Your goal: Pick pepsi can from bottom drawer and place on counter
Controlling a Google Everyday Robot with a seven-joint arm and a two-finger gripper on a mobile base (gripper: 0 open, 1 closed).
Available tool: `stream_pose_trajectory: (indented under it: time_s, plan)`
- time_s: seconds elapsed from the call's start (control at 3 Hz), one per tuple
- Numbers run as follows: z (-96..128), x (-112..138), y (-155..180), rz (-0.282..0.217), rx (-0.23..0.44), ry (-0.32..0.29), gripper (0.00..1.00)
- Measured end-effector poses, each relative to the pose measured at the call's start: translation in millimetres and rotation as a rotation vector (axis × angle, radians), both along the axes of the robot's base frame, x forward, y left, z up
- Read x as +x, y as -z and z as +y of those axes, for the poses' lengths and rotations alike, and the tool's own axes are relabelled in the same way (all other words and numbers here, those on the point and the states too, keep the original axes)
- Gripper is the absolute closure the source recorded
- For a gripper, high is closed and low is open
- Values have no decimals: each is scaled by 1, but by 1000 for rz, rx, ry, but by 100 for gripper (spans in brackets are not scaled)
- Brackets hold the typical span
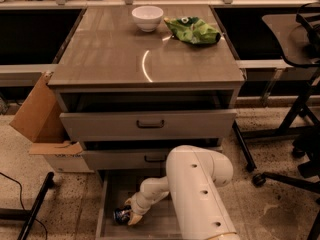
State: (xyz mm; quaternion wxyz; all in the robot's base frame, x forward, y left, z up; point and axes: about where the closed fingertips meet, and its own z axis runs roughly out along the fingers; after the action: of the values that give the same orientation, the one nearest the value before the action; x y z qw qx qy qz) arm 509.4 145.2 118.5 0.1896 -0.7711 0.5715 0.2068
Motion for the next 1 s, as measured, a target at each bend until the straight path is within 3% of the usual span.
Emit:
stream_pose_trajectory:
  time_s: [0.33,0.67,1.0]
  plan:
    - [2,-5,4,11,-7,-16,65]
    - [-7,-5,-19,-20,34,-5,88]
    - [-26,-7,-63,-58,115,-7,100]
